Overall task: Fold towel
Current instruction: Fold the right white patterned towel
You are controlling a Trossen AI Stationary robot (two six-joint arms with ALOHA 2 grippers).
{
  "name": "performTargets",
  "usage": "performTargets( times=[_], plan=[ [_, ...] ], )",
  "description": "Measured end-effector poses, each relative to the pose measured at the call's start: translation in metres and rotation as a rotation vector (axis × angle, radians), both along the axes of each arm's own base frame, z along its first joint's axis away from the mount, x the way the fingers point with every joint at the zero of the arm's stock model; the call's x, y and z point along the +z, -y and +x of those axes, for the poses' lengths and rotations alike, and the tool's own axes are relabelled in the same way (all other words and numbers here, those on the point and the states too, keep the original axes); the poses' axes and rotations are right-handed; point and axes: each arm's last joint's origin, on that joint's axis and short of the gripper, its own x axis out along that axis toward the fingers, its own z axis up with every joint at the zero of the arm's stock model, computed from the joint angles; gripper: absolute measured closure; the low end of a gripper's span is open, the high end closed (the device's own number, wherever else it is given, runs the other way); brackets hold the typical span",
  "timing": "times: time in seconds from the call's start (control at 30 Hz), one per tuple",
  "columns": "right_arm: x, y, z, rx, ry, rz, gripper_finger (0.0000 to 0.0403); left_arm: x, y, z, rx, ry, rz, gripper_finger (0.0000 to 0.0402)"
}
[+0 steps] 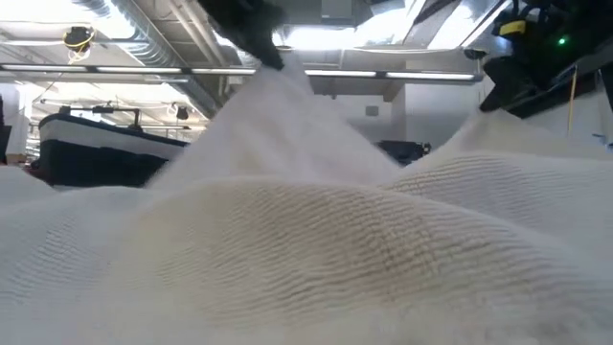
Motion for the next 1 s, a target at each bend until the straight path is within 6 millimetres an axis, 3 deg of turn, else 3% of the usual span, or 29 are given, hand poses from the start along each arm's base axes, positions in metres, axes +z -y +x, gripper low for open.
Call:
performTargets(
  times=[0.17,0.4,0.77,0.87,1.0],
  plan=[
    [-0.01,0.001,-0.001,-0.03,0.005,-0.057,0.0398,-0.01,-0.046,-0.001,0.145,-0.017,-0.008,0.0398],
    [-0.05,0.016,-0.014,-0.177,0.071,0.012,0.0398,-0.025,-0.092,-0.004,0.256,0.07,-0.066,0.0395],
    [-0.073,0.036,-0.017,-0.298,0.102,0.042,0.0389,-0.036,-0.138,-0.015,0.334,0.15,-0.169,0.0384],
    [-0.073,0.042,-0.015,-0.327,0.099,0.046,0.0377,-0.037,-0.148,-0.017,0.31,0.172,-0.235,0.0365],
    [-0.072,0.046,-0.011,-0.297,0.039,0.088,0.0329,-0.037,-0.155,-0.02,0.274,0.173,-0.298,0.0317]
  ],
)
